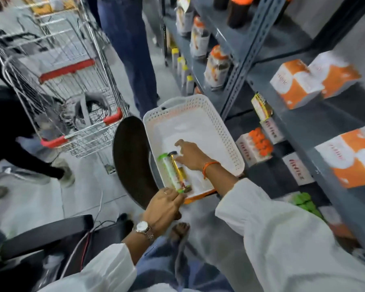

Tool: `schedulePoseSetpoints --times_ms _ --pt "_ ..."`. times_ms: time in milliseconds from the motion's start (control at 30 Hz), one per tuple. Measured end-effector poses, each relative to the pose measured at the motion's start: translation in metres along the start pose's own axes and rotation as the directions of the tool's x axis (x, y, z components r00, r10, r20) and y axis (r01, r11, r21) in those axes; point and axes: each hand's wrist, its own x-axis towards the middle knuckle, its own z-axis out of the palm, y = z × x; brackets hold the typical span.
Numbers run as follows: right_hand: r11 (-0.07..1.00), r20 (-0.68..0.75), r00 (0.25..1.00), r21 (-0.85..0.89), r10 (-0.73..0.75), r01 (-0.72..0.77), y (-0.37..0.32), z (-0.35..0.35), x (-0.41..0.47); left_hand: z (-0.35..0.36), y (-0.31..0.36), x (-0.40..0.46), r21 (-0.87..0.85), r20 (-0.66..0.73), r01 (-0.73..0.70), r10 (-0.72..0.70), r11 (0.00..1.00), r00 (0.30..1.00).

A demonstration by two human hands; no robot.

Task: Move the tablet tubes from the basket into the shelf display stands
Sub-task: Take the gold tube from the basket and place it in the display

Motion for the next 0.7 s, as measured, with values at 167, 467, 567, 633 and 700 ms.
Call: schedulePoseSetpoints --times_ms 167,467,567,633,700 --pt "0.998 -0.032 0.998 -0.022 -0.052 0.051 -0.008 0.006 0.018 0.002 -0.001 0.001 0.041 -0.096 -0.041 0.045 0.998 0.994" --pt "0.981 -0.215 0.976 0.176 -0.044 0.083 -0.010 -0.023 -0.011 -0.017 0.004 0.000 0.001 -0.078 -0.051 0.051 0.999 0.996" --pt "0.980 -0.342 0.939 0.167 -0.046 0.108 -0.012 -0.061 -0.040 -0.026 0.010 -0.001 -0.114 -0.196 -0.085 0.061 0.990 0.979" --pt "0.983 -0.449 0.893 0.145 -0.033 0.109 -0.015 -0.096 -0.070 -0.035 0.014 0.005 -0.150 -0.280 -0.165 0.118 0.975 0.953" --pt "0.987 -0.568 0.822 0.115 -0.027 0.112 -0.020 -0.135 -0.109 -0.048 0.023 0.018 -0.151 -0.355 -0.250 0.184 0.956 0.917"
